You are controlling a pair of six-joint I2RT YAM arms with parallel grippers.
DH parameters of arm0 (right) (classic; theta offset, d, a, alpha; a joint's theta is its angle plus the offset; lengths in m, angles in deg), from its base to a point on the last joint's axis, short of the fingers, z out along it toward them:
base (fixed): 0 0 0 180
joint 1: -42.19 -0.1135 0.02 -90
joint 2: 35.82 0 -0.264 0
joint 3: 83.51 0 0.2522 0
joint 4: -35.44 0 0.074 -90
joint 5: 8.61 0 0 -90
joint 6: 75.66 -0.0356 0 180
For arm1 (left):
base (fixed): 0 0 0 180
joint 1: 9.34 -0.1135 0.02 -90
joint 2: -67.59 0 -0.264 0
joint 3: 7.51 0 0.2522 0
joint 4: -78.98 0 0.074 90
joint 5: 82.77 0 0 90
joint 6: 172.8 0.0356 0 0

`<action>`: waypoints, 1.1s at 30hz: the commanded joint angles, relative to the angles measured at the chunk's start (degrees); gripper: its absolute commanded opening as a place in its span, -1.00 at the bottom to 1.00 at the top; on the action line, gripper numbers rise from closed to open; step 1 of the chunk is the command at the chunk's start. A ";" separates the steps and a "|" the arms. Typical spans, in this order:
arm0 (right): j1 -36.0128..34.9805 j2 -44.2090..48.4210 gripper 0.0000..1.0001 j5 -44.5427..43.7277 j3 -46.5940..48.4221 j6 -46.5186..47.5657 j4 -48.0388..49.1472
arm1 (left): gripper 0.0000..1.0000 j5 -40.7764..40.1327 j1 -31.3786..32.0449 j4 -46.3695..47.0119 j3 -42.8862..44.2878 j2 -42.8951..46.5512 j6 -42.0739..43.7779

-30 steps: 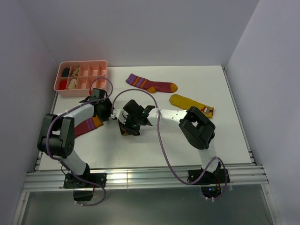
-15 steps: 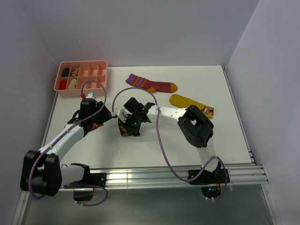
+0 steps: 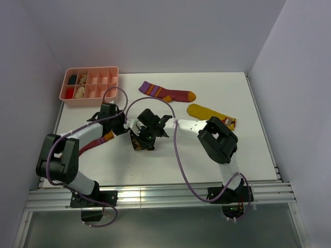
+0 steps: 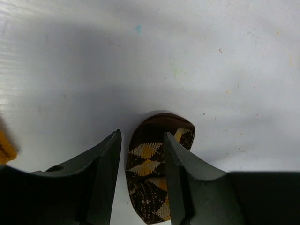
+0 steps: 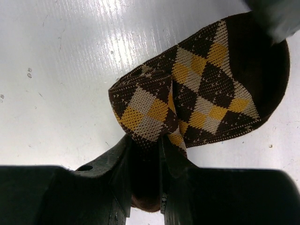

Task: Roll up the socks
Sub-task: Roll the sock at the center of the board.

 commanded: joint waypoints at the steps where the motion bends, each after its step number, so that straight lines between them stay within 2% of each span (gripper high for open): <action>1: -0.29 -1.22 -1.00 -3.83 -3.39 -0.44 -6.17 | -0.07 1.88 1.03 -0.16 1.20 -1.55 0.44; 6: -0.37 -0.95 -1.00 -4.36 -3.39 -0.44 -5.73 | -0.12 0.66 1.82 -1.83 1.81 -6.29 0.09; 7: -0.37 -0.60 -1.00 -4.45 -3.39 -0.44 -5.55 | -0.18 0.22 1.99 -2.01 2.34 -6.82 0.00; 9: -0.46 -0.08 -1.00 -4.80 -3.83 -0.52 -5.11 | -0.39 0.13 2.26 -2.27 3.04 -8.49 0.08; 10: -0.55 0.88 -1.00 -4.98 -4.09 -0.35 -4.33 | -0.61 0.04 2.35 -2.45 3.92 -9.54 0.17; 14: -1.60 4.05 -1.00 -6.38 -5.32 0.00 -2.92 | -0.98 -0.05 3.31 -3.41 6.73 -11.48 2.01; 22: -4.15 6.61 -1.00 -9.28 -2.34 1.85 -4.67 | -0.99 0.66 4.81 -4.38 11.83 -14.47 4.39; 33: -7.05 10.56 -1.00 -14.47 -2.78 1.85 -1.07 | -0.99 1.71 5.42 -3.85 12.89 -17.20 4.57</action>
